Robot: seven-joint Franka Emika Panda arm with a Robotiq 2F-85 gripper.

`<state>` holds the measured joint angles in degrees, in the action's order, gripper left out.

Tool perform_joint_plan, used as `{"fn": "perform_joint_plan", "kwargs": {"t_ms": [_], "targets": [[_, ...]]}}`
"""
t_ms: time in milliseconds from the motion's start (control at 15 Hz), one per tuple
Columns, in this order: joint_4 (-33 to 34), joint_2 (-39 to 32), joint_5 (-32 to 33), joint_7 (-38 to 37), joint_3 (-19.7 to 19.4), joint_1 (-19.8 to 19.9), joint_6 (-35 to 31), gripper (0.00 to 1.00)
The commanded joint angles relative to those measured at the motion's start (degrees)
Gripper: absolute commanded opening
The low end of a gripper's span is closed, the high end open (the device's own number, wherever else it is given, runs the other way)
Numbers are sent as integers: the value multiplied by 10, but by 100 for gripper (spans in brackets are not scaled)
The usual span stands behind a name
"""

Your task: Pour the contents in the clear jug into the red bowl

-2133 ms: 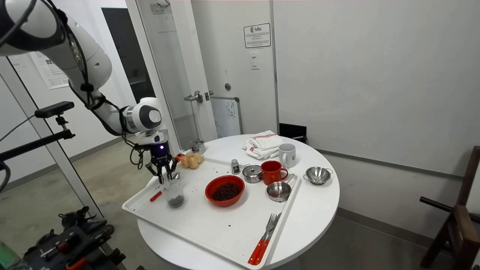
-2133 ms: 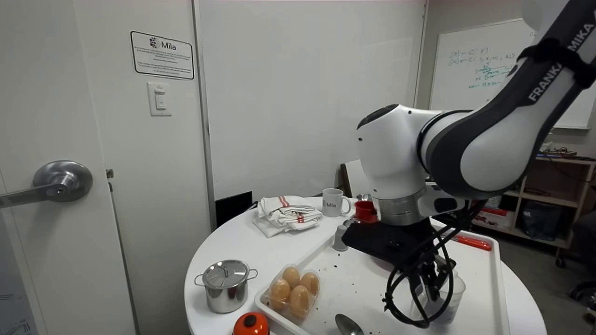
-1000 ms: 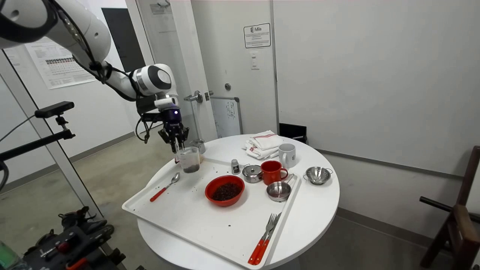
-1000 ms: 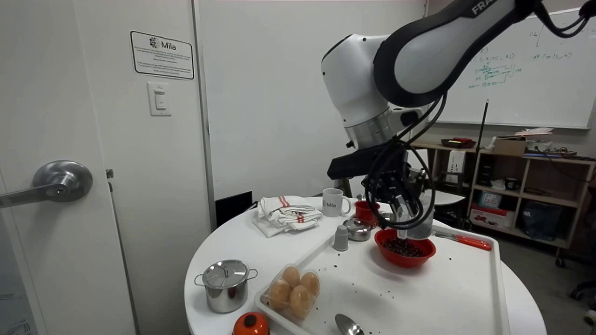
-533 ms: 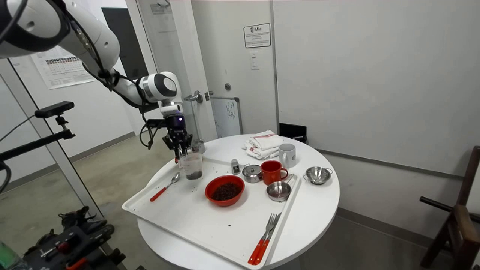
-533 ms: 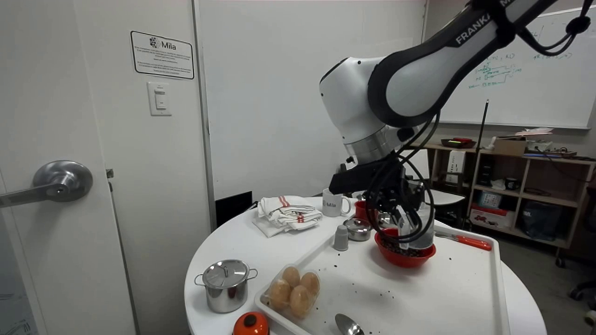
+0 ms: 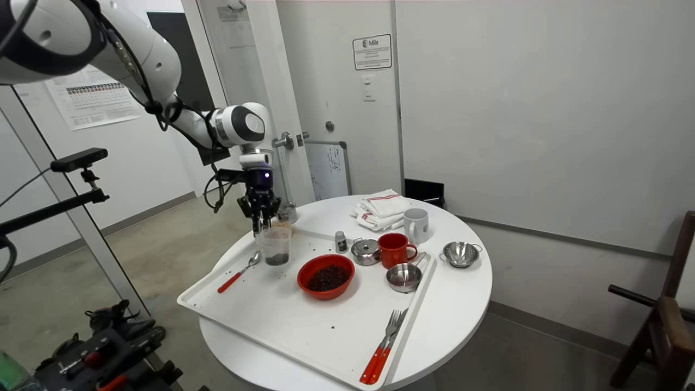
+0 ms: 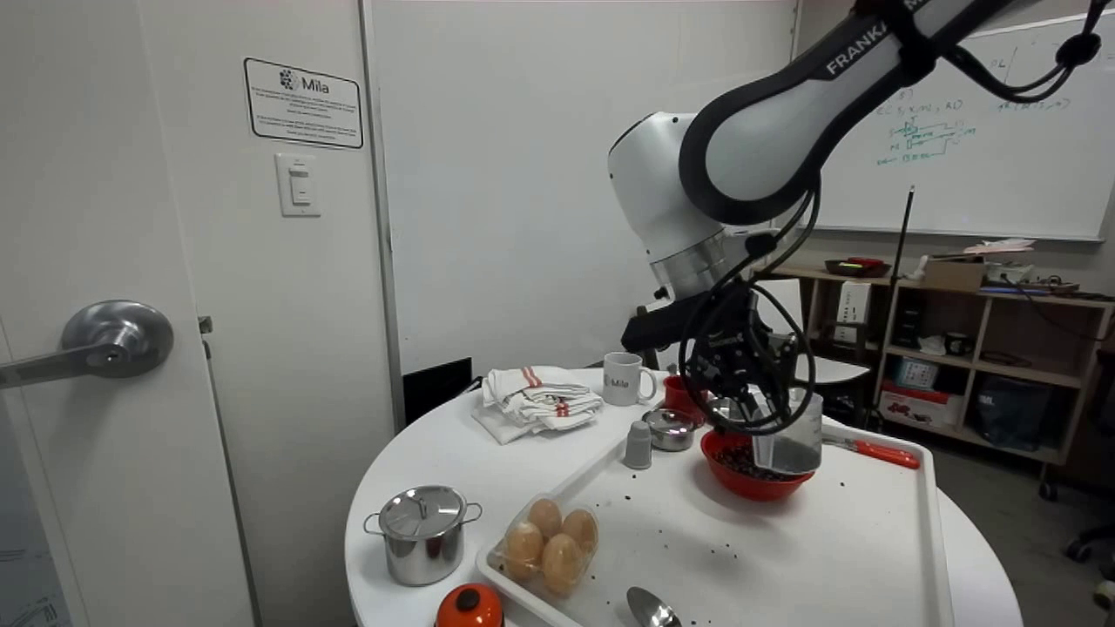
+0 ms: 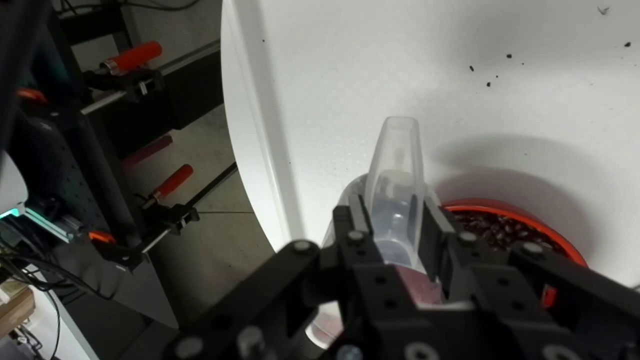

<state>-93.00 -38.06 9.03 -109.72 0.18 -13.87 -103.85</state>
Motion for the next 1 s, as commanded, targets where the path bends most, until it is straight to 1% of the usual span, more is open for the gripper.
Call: {"fn": "perform_joint_plan", "kwargs": {"t_ms": [0,267,533,867,933], "targets": [[9,0,-65,56,4,45,16,7],[12,-5,-110,114,2,78,9,7],[7,-7,-162,201,10,103,-23,7],[11,-17,-221,280,9,118,-35,7],[16,-20,-212,266,-1,106,-25,7]]}}
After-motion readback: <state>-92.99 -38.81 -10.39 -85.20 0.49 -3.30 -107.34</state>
